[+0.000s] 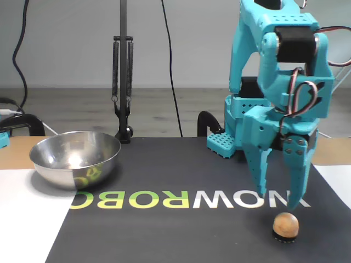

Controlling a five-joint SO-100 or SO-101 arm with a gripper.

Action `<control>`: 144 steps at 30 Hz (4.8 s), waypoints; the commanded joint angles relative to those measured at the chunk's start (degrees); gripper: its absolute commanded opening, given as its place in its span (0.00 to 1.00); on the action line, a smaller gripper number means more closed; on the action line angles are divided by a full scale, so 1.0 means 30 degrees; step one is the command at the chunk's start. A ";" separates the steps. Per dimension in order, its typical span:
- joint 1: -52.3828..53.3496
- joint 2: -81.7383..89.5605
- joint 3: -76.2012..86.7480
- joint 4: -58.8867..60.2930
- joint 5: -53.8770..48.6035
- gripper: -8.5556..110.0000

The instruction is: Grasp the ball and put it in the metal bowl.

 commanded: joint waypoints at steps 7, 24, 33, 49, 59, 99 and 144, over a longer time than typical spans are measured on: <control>-0.0117 -0.0029 -0.0381 -0.1025 0.0088 0.56; -0.0586 -0.0381 -0.0352 -0.1582 0.0117 0.56; -0.0850 -0.0674 -0.0205 -0.1699 0.0117 0.56; -0.0850 -0.1729 -0.0381 -0.1992 0.0088 0.56; -0.0732 -0.2109 -0.0381 -0.2490 0.0088 0.56; -0.0674 -0.2988 -0.1201 -0.2314 0.0088 0.56; 0.0293 0.0732 -0.1025 -0.2227 0.2139 0.26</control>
